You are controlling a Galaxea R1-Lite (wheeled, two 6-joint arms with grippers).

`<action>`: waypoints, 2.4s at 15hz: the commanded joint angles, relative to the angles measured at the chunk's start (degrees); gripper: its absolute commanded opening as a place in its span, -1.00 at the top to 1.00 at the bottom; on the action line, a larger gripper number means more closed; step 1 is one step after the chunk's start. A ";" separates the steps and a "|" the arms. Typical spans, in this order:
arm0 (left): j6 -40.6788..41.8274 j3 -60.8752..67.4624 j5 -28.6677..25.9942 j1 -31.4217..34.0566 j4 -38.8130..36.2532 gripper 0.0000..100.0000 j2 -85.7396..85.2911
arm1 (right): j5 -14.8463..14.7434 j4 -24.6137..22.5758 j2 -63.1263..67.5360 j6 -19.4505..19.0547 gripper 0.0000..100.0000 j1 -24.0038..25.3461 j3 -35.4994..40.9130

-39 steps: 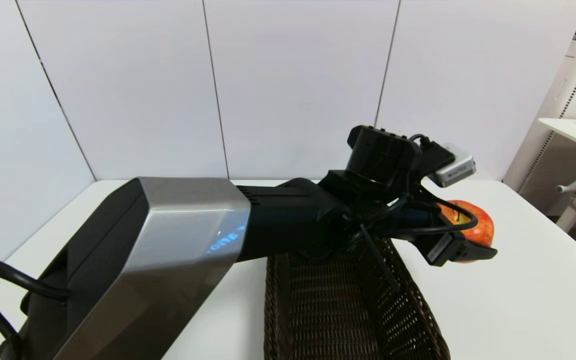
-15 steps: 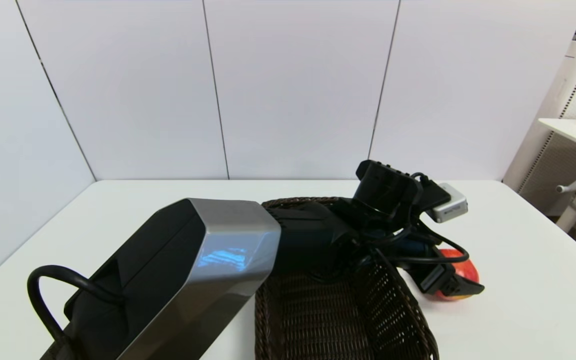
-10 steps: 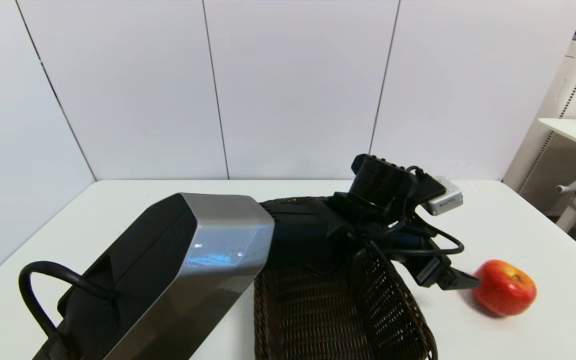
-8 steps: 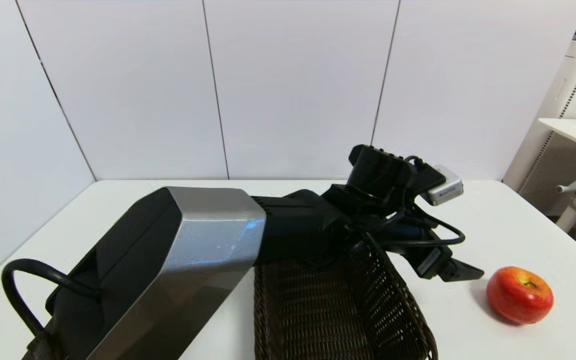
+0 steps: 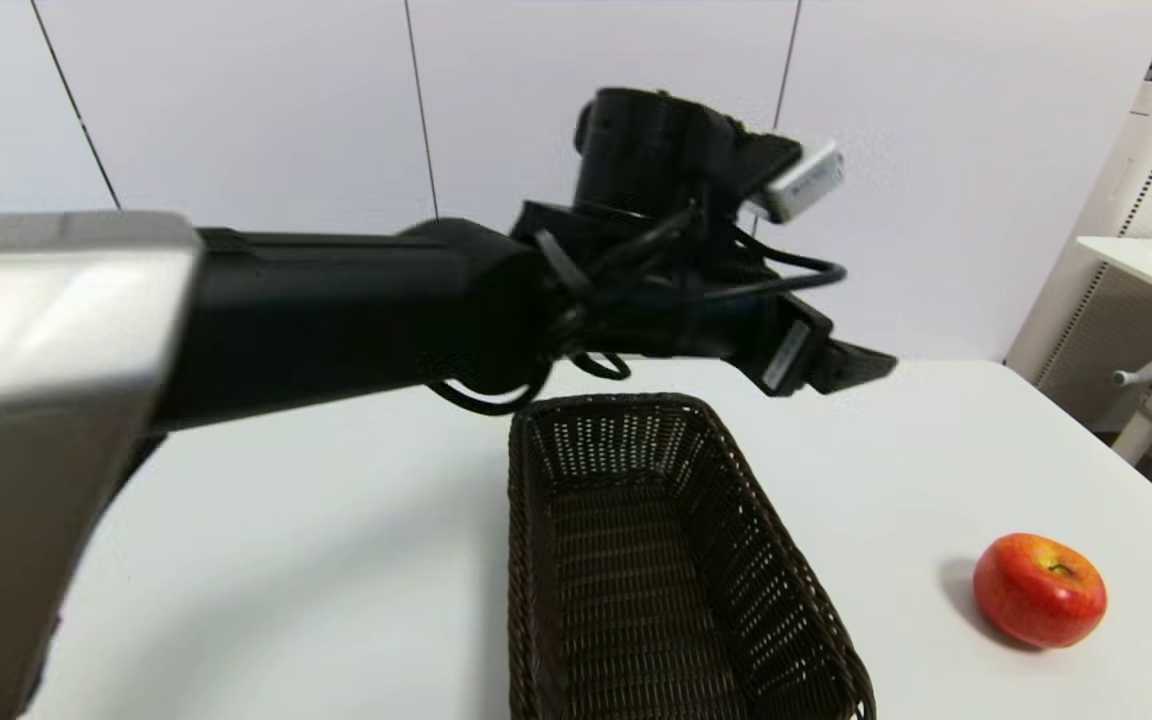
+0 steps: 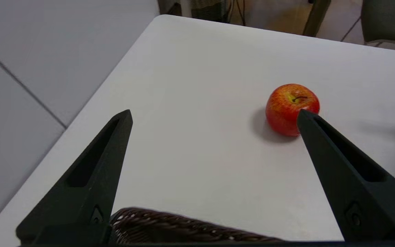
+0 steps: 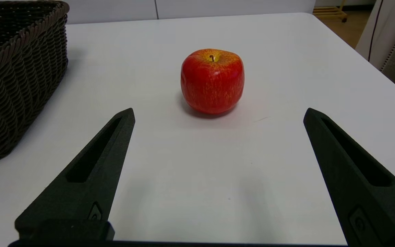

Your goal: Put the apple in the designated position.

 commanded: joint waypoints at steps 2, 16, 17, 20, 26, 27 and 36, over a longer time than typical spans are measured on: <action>4.10 23.93 5.97 17.02 0.29 -1.00 -26.72 | -0.09 0.01 0.07 0.01 -1.00 0.01 0.00; -1.79 87.65 12.56 43.30 -9.29 -1.00 -87.89 | -0.01 0.01 0.07 0.01 -1.00 0.01 0.00; -3.02 90.72 12.65 43.74 -10.00 -1.00 -91.05 | -0.01 0.01 0.07 0.01 -1.00 0.01 0.00; -4.25 99.07 12.83 47.17 -10.88 -1.00 -98.35 | -0.09 0.01 0.07 0.01 -1.00 0.01 0.00; -5.48 109.18 14.50 51.56 -10.00 -1.00 -109.42 | -0.09 0.01 0.07 0.01 -1.00 0.01 0.00; -5.48 109.09 16.08 50.68 -7.01 -1.00 -111.97 | -0.01 0.01 0.07 0.01 -1.00 0.01 0.09; -9.08 109.09 18.19 49.36 -2.70 -1.00 -121.64 | -0.09 0.01 0.07 0.01 -1.00 0.01 0.00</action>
